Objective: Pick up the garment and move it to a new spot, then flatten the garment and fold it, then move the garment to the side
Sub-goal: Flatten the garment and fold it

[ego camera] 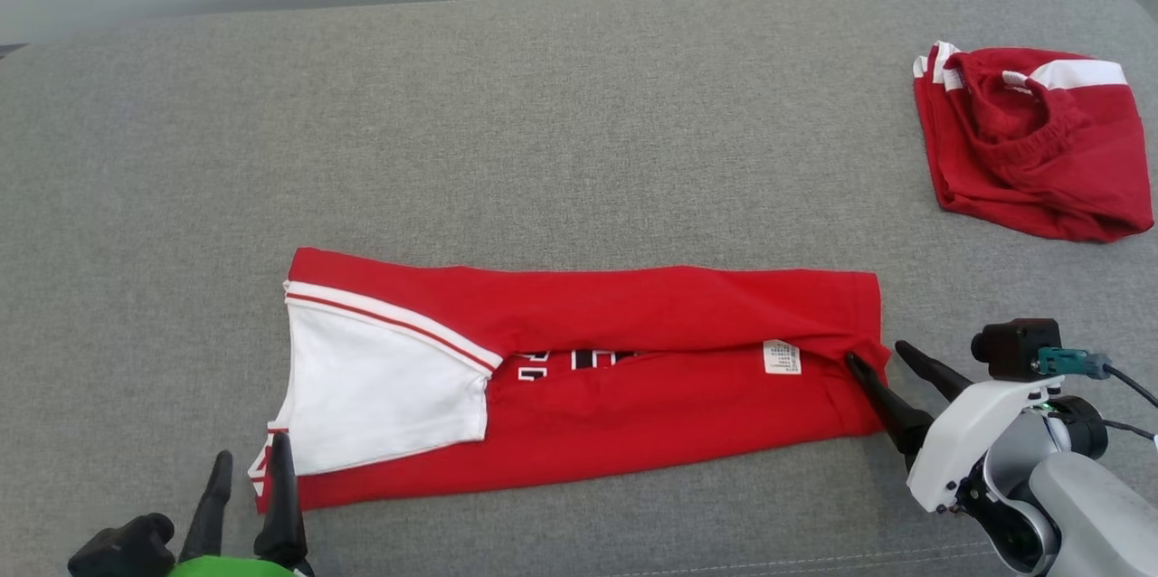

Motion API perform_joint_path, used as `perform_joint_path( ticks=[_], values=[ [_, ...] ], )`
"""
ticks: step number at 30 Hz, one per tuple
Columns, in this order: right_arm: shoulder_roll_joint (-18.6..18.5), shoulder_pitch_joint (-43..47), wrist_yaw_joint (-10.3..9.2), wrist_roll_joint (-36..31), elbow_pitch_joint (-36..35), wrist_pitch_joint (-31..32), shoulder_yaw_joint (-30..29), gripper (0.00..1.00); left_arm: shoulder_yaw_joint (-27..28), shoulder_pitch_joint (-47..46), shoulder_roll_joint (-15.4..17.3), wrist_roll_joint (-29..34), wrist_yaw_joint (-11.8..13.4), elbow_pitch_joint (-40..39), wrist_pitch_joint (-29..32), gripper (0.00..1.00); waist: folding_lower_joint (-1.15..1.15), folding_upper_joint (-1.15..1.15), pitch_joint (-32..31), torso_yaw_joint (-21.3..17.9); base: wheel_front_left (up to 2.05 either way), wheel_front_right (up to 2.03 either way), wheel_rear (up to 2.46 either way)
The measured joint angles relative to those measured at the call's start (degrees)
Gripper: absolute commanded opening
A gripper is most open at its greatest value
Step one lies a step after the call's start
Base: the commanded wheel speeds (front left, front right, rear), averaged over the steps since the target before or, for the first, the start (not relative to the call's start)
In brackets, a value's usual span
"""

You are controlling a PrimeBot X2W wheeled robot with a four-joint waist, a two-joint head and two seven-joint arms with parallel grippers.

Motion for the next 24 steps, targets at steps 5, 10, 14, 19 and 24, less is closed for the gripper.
perform_joint_path(
  ticks=[5, 10, 14, 19, 24],
  values=[
    [-0.2, 0.4, -0.05, -0.5, -0.3, -1.5, -0.1, 1.00, 2.0, 0.1, 1.2, 0.3, 0.2, -0.2, 0.0, 1.00, 0.00, 0.00, -0.3, -0.4, 0.00, 0.00, 0.00],
    [-1.0, 2.3, -0.58, -0.5, -0.5, -2.3, -0.4, 1.00, 3.5, 0.1, 1.8, 1.1, 0.3, -1.3, -0.1, 1.00, 0.00, 0.00, -1.0, -1.6, 0.00, 0.00, 0.00],
    [-1.6, 2.9, -1.07, -0.5, -0.9, -3.0, -1.4, 1.00, 3.5, 0.0, 2.3, 2.7, 0.3, -2.7, -0.2, 1.00, 0.00, 0.00, -1.9, -2.6, 0.00, 0.00, 0.00],
    [-2.0, 3.1, -2.27, -0.1, -1.5, -4.8, -4.0, 1.00, 2.5, -0.1, 2.4, 4.1, 0.5, -4.6, -0.5, 1.00, 0.00, 0.00, -3.6, -3.8, 0.00, 0.00, 0.00],
    [-2.2, 3.4, -2.60, 1.7, -1.5, -5.2, -5.7, 1.00, 0.1, -0.4, 2.4, 5.7, 0.5, -6.2, -0.6, 1.00, 0.00, 0.00, -5.6, -4.3, 0.00, 0.00, 0.00]
  ],
)
